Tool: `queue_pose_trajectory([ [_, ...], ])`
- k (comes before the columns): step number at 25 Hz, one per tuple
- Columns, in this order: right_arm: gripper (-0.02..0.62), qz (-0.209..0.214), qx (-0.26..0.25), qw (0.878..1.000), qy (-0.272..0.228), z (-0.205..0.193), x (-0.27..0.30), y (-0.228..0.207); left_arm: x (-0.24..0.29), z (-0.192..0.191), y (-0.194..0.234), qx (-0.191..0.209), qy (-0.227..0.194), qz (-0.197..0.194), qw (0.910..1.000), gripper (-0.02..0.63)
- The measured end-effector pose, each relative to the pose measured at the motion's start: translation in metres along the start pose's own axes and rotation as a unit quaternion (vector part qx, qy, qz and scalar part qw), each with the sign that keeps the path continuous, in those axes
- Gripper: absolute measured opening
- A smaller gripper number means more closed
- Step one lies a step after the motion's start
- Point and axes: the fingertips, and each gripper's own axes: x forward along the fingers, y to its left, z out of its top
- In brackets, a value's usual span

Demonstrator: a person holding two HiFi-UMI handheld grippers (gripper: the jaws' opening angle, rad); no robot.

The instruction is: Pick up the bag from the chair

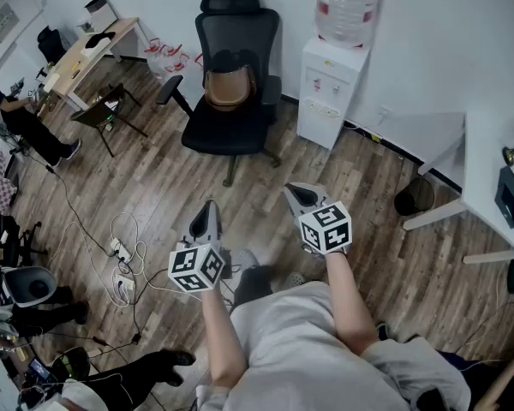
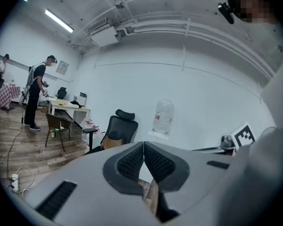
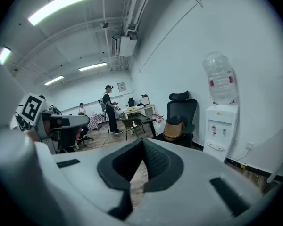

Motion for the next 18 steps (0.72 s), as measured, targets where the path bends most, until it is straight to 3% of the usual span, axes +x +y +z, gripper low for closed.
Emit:
queue_pose_trajectory([
  [6,0.003,-0.003,0.000,1.000,-0.002,0.001,-0.003,-0.005,0.003,-0.004,0.000,0.002,0.012,0.004,0.9999,0.008],
  [13,0.006,0.000,0.043,0.998,-0.043,0.006,-0.018,-0.021,0.007,-0.009,-0.012,0.005,0.006,-0.010,0.9999,0.019],
  [16,0.011,0.003,0.054,0.998,-0.040,0.001,-0.019,-0.026,0.010,-0.018,-0.012,0.015,0.024,-0.005,0.9996,0.120],
  [18,0.129,0.015,0.067,0.997,-0.037,-0.003,-0.014,-0.025,0.013,-0.022,-0.009,0.022,0.033,-0.003,0.9992,0.160],
])
